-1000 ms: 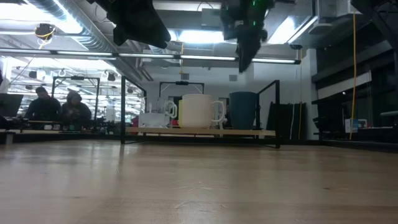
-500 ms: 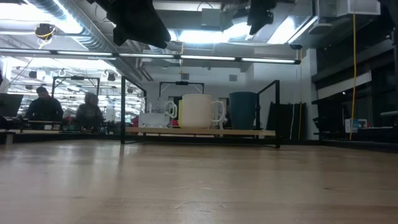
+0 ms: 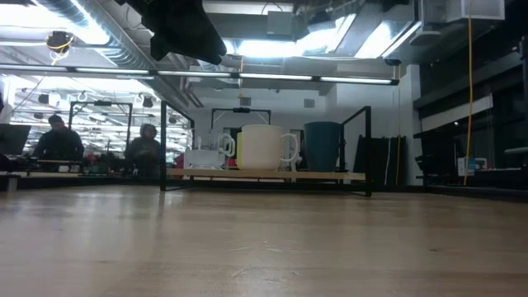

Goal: Stack small to large cups/mugs on shelf
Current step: Put the green cup on the shelf

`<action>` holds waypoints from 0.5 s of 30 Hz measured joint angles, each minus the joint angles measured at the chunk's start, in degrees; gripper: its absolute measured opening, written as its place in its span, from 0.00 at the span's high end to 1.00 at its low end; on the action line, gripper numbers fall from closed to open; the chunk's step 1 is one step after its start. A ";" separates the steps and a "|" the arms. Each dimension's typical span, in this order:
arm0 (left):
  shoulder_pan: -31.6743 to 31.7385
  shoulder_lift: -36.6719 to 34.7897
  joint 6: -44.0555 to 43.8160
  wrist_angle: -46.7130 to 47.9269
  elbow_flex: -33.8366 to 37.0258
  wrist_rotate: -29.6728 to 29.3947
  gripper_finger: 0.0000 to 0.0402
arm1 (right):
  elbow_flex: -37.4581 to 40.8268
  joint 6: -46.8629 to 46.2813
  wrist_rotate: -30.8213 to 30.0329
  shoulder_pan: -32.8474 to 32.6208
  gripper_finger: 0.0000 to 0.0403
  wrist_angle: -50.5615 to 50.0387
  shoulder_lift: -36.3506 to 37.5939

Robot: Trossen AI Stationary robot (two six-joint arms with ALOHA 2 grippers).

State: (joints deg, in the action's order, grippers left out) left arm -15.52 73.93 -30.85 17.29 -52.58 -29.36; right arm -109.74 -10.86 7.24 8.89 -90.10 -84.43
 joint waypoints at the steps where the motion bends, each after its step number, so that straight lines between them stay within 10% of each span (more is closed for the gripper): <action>1: 0.01 0.00 0.00 0.01 0.00 0.00 0.73 | 2.43 -1.52 -0.02 -1.77 0.39 -0.10 1.56; 15: 0.01 0.00 0.00 -0.03 0.00 -0.07 0.73 | 24.95 -19.08 -3.12 -31.00 0.39 12.99 10.37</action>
State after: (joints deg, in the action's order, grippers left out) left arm -15.51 73.93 -30.85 17.26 -52.58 -29.44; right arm -84.79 -29.94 4.12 -22.10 -77.11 -74.06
